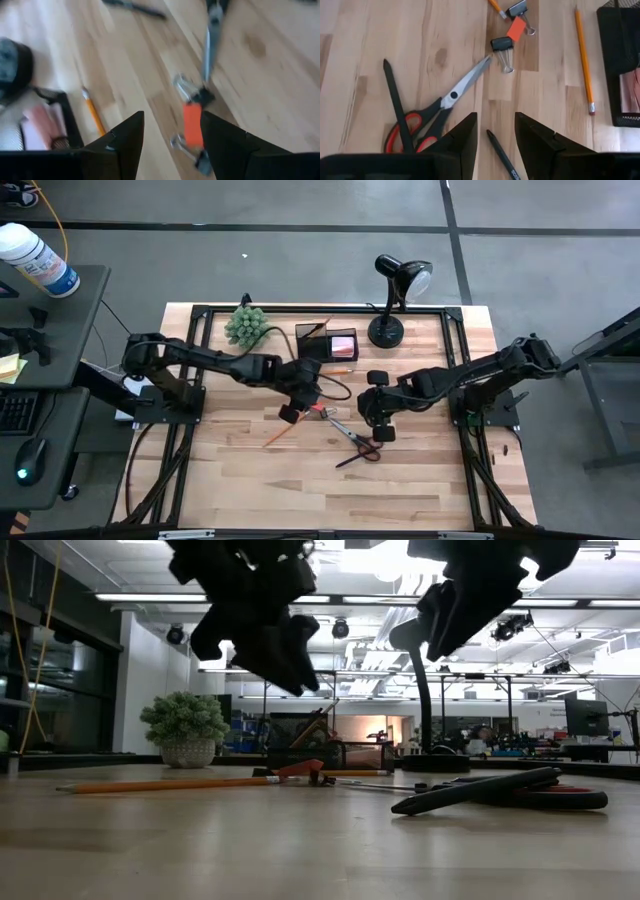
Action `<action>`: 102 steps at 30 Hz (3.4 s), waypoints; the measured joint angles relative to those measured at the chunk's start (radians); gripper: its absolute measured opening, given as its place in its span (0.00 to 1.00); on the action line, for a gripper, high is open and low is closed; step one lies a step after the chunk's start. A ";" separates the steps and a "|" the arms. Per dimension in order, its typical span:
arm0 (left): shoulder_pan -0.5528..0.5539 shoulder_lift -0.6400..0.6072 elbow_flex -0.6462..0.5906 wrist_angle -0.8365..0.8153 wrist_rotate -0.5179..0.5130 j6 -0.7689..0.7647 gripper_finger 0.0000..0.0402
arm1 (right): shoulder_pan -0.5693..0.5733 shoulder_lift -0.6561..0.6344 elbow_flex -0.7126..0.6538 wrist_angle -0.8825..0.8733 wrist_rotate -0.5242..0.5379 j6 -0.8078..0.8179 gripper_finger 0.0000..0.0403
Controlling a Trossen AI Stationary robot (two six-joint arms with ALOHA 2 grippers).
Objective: Pick and place office supplies into organizer
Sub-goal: Put the orange eraser into the black desk organizer
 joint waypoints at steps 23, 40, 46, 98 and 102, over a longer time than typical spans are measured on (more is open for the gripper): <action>0.088 0.118 0.056 -0.102 0.121 0.099 0.46 | 0.109 -0.054 0.000 -0.294 0.207 0.353 0.31; 0.088 0.182 0.055 -0.051 0.135 0.037 0.46 | 0.115 -0.084 0.000 -0.332 0.240 0.455 0.31; 0.088 0.194 0.056 -0.026 0.131 0.034 0.46 | 0.122 -0.084 0.000 -0.316 0.256 0.465 0.31; 0.035 0.247 0.055 -0.001 0.082 -0.041 0.46 | 0.122 -0.084 0.000 -0.218 0.302 0.515 0.31; 0.035 0.247 0.055 -0.001 0.083 -0.014 0.46 | 0.122 -0.084 0.000 -0.218 0.304 0.515 0.31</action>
